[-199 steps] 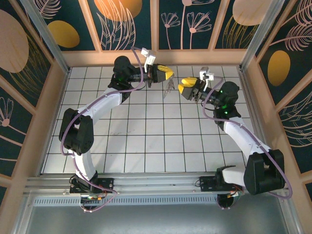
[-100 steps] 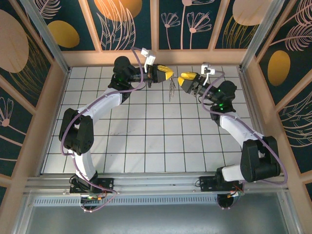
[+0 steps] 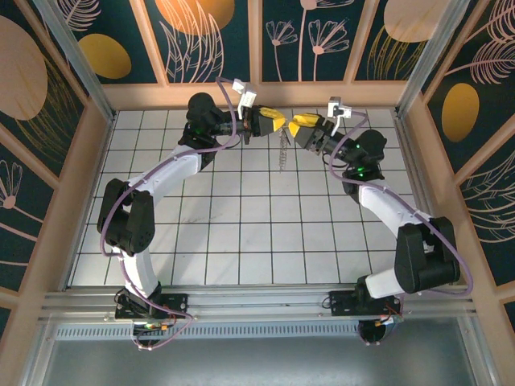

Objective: Put the keys on the keyring

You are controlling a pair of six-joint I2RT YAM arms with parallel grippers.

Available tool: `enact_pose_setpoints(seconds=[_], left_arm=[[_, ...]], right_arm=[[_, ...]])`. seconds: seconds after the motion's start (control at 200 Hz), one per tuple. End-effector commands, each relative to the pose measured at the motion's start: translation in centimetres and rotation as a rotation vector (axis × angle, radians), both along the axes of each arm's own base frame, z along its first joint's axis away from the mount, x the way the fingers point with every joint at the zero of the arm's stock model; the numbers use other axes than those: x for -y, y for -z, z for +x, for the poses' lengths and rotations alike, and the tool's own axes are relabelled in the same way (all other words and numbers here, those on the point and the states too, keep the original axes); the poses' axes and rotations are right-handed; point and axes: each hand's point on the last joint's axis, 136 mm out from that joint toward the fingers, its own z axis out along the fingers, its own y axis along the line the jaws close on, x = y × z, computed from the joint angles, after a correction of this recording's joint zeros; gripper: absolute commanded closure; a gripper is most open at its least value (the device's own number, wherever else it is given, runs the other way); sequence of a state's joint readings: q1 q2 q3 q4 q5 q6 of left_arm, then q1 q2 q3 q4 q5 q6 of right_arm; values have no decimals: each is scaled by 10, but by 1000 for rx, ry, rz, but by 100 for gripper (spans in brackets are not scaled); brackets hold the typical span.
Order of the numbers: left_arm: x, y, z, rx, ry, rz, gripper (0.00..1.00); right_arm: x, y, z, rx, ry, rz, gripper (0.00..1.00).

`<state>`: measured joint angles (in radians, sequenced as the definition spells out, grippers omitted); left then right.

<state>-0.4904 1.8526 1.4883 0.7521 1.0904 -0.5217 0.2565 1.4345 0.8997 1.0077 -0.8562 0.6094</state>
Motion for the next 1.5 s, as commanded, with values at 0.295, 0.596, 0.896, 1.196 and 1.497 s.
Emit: enact_pose_setpoints(seconds=[0.295,0.596,0.896,1.196,1.497], left_arm=[[-2,-15,-10,44,10,-31,100],[-2,-14,-9,40,13,-31,100],[-1,-11,-10,32,24,-31,100],[-12,-17,12,62,-82,-2,60],[-24,-4,39,60,-85,84,49]], right_arm=[[-10,-20,-1,69,-31,32,66],[-12,-22,2,69,-43,43,75],[-13,-21,4,69,-55,48,100],[2,-14,16,56,-19,-44,100],[2,-10,26,67,-63,-184,100]])
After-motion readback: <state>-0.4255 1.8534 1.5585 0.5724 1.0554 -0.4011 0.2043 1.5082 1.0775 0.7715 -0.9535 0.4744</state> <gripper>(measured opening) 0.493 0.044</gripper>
